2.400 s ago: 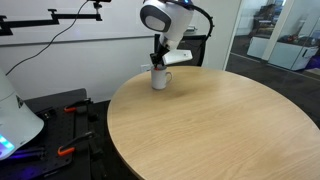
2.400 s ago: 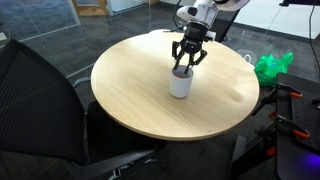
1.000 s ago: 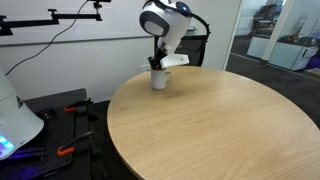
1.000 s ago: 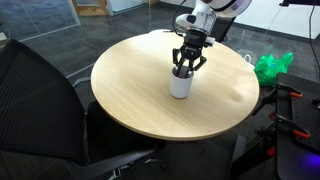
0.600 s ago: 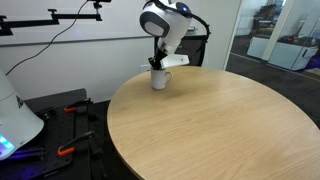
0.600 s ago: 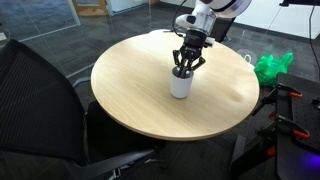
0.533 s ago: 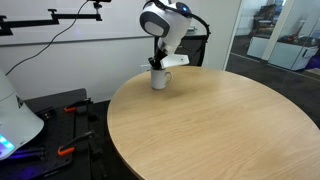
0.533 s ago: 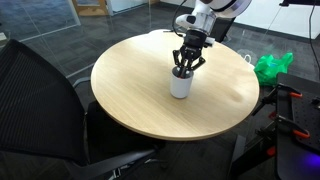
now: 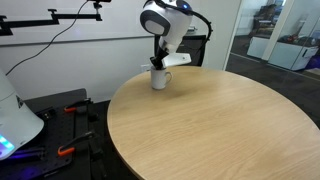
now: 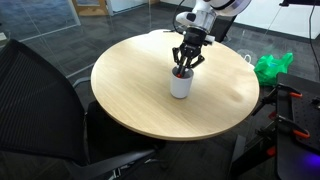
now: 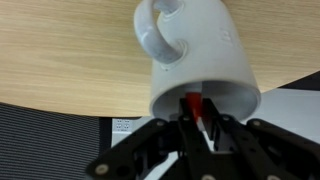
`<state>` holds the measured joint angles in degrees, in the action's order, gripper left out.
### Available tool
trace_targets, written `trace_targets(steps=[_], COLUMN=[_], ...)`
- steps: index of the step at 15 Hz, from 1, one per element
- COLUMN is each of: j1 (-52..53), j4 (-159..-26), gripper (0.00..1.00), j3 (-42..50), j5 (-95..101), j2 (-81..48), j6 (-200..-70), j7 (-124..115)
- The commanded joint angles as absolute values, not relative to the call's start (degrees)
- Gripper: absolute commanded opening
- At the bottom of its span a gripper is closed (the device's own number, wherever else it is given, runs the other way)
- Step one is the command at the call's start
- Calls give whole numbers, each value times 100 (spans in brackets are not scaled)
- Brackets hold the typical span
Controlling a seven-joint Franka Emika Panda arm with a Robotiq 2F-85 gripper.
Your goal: Put the marker in the mug and then remove it and put it on the table
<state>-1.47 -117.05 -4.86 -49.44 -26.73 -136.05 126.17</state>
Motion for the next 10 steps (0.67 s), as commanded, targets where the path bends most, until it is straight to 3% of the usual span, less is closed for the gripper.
trace_targets(steps=[1, 10], j1=[-275, -317], j4=[-11956, -12420], gripper=[4, 4], j3=[-615, -599], j5=[-5131, -5967], j2=[-2302, -1444], j6=[-13925, -13968], j7=[12675, 12964])
